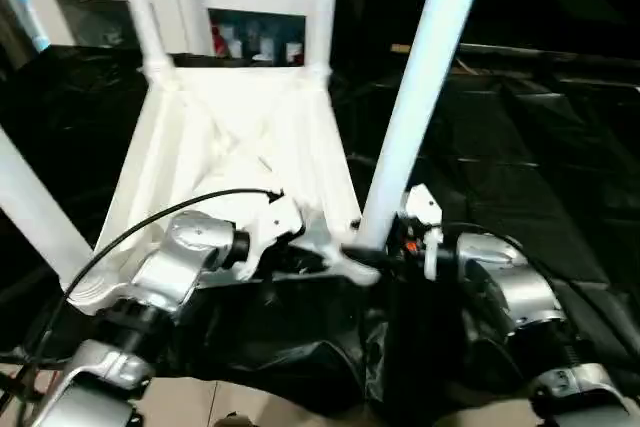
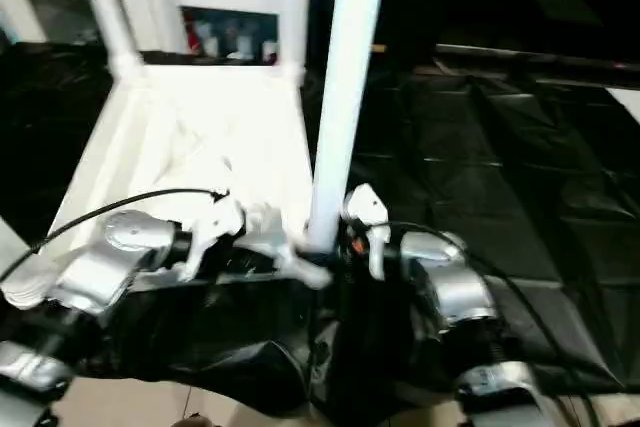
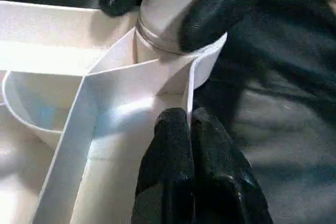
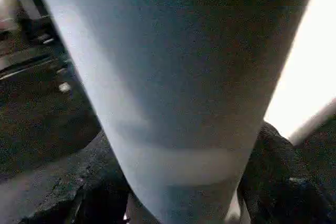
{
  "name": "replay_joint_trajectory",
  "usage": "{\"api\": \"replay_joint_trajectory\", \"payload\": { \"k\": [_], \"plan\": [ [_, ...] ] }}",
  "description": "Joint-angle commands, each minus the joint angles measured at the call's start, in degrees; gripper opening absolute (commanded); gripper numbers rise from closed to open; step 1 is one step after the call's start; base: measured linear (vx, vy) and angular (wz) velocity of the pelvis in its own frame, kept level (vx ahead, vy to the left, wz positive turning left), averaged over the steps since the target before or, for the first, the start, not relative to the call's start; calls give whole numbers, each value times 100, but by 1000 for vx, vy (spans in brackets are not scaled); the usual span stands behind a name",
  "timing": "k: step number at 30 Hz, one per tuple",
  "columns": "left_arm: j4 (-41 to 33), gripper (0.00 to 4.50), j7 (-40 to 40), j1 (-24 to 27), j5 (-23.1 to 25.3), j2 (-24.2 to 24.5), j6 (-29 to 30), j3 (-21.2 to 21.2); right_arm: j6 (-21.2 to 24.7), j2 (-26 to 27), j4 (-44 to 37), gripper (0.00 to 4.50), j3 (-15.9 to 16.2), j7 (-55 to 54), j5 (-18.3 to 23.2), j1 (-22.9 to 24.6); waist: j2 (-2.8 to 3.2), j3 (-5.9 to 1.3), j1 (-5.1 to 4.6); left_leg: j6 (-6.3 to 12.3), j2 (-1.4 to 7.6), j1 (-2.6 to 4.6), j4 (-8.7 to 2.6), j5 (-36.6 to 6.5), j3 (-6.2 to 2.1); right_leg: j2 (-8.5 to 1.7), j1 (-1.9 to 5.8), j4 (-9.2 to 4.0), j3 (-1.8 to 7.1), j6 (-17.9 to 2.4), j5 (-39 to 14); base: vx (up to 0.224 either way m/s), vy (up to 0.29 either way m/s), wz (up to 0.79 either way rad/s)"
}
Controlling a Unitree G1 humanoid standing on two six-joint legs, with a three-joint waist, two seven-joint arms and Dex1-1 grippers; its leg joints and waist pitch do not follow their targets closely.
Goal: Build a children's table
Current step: Rotate leg to tighten
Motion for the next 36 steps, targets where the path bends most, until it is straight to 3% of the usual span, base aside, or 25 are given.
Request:
{"api": "replay_joint_trajectory", "payload": {
  "k": [1,3,4,8,12,14,15,19,23,25,28,36],
  "plan": [
    [-93,0,433,-368,-181,-396,-22,176,174,364,362,235,189,-479,-147,-41,-19,-319,-20,119,145,15,-387,-1415,-54,-437,285,-622,348,-310,-2975,0,0,0],
    [93,0,819,-528,-96,-593,25,237,146,623,572,232,36,-1081,-174,-138,-25,-330,-53,115,139,-6,-386,-1416,-69,-445,310,-626,333,-242,-3000,0,0,0],
    [187,0,1002,-606,-60,-685,56,265,161,746,638,228,-35,-1330,-165,-174,-24,-325,-83,134,127,-4,-381,-1396,-55,-427,280,-641,341,-214,-2994,0,0,0],
    [571,0,1912,-941,23,-1159,148,412,139,1321,872,213,-248,-2315,-162,-326,-12,-351,-91,113,140,3,-383,-1331,-63,-434,284,-608,350,-281,-2779,0,0,0],
    [553,0,1913,-929,57,-1264,73,336,-71,1474,841,213,-171,-2330,-239,-333,-6,-395,-51,239,160,-32,-380,-958,-42,-422,316,-477,402,-553,-1861,0,0,0],
    [545,0,1836,-898,89,-1231,-12,272,-104,1455,849,274,-223,-2265,-220,-352,-10,-401,-34,317,154,-46,-376,-799,-28,-415,336,-433,410,-661,-1528,25,-7,1],
    [514,0,1763,-860,114,-1185,-70,226,-60,1414,825,274,-239,-2162,-185,-348,-2,-395,-33,341,154,-45,-378,-795,-25,-415,341,-434,408,-698,-1501,0,0,0],
    [414,0,1579,-752,100,-1075,-149,182,11,1155,658,302,-144,-1803,-203,-276,1,-374,-34,344,160,-26,-389,-1015,-28,-414,338,-489,395,-627,-1859,0,0,0],
    [236,0,1314,-588,86,-885,-191,115,76,537,283,316,38,-985,-214,-111,-20,-374,-17,363,176,-34,-389,-1035,-33,-428,345,-487,404,-562,-1931,0,0,0],
    [125,0,1096,-471,87,-698,-233,74,-4,-123,-15,316,153,-87,-174,26,-19,-374,12,426,169,-35,-376,-985,-22,-414,353,-486,403,-560,-1861,0,0,0],
    [31,0,830,-384,46,-539,-323,38,61,-630,-54,316,18,374,-127,-3,-15,-372,69,494,172,-31,-369,-989,-19,-408,350,-499,393,-569,-1886,0,0,0],
    [-113,0,507,-268,40,-313,-379,-46,109,-1259,-255,316,-59,854,-70,86,-47,-388,83,489,171,-44,-349,-886,-22,-401,358,-469,384,-612,-1825,0,0,0]
  ]
}}
